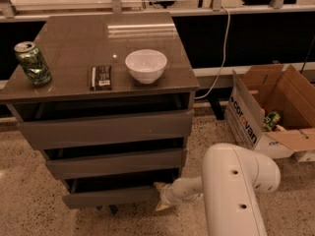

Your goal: Open bottom drawer

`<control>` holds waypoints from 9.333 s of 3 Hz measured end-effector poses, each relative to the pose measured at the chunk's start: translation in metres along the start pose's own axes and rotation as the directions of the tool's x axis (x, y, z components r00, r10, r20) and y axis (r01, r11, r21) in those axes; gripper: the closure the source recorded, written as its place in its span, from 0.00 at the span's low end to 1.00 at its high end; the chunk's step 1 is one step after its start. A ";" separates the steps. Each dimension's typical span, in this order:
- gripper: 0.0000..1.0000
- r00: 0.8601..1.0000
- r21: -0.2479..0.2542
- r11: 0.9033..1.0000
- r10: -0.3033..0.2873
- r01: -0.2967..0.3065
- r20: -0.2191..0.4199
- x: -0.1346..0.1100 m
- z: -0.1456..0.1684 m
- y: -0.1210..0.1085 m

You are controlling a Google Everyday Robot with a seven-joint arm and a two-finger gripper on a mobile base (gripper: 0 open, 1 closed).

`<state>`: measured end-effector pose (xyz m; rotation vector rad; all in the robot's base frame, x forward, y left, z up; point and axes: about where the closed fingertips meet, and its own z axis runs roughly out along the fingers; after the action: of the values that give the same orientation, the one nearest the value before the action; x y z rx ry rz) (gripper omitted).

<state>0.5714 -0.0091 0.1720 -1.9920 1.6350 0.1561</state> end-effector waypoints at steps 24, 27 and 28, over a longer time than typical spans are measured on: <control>1.00 0.886 -0.125 0.962 0.272 -0.242 0.376 -0.031 -0.073 -0.014; 1.00 0.856 -0.044 0.979 0.195 -0.198 0.480 -0.056 -0.027 -0.033; 1.00 0.875 -0.057 0.989 0.150 -0.139 0.460 -0.063 -0.007 -0.034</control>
Offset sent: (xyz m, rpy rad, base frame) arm -0.0882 0.0494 0.0507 0.1383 0.0469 0.1671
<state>0.5852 0.0455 0.2160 -1.6742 1.4627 0.6583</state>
